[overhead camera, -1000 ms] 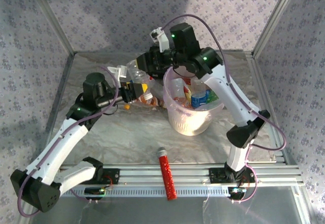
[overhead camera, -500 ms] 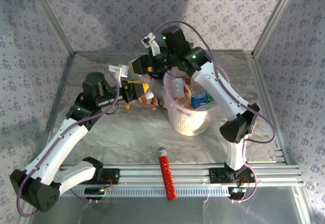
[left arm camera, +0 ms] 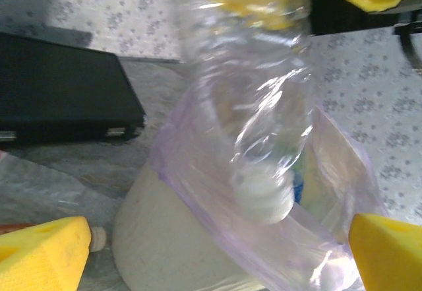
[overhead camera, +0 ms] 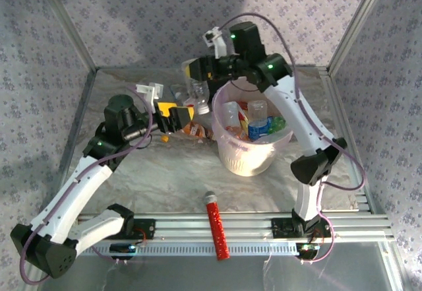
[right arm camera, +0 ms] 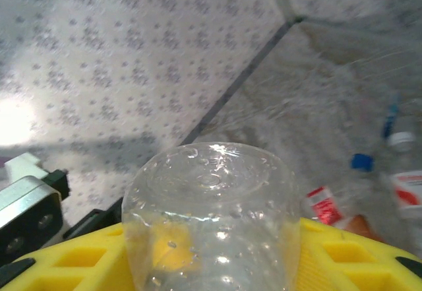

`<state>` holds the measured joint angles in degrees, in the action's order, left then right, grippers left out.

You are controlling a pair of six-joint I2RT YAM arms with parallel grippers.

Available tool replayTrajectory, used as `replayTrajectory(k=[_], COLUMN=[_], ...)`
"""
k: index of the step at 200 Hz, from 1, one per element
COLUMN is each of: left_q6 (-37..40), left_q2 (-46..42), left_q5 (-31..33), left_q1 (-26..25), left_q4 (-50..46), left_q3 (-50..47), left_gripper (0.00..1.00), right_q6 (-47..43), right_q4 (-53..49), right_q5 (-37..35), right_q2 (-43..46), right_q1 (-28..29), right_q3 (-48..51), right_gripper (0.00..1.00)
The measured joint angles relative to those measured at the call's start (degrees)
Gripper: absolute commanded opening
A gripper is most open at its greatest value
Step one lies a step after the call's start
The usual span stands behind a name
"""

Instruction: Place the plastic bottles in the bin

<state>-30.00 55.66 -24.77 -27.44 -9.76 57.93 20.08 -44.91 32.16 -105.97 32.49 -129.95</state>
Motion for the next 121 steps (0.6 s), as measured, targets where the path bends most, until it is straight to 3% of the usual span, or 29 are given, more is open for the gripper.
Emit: replayTrajectory(k=[32, 64, 97, 121], left_q6=[-0.31, -1.51, -1.51, -1.01], left_q2=[1.22, 7.98, 15.69, 20.28], left_q5=[4.2, 7.93, 13.31, 15.28], left_q1=[2.38, 6.19, 6.78, 6.78], left_q4=[-3.69, -8.04, -12.63, -13.29], left_q3=[0.13, 1.22, 1.64, 1.66], left_gripper=[0.95, 0.93, 0.93, 0.93], right_q6=[-1.77, -4.17, -5.62, -6.56], right_q4=[-2.34, -5.97, -8.94, -9.94], right_q5=[-5.46, -9.66, -13.2, -16.11], right_q2=[7.06, 16.37, 24.35, 26.88], right_q1=[-5.49, -11.52, -18.05, -19.67], right_q3=[1.55, 6.08, 14.29, 21.42], right_gripper=[0.54, 0.53, 0.52, 0.52])
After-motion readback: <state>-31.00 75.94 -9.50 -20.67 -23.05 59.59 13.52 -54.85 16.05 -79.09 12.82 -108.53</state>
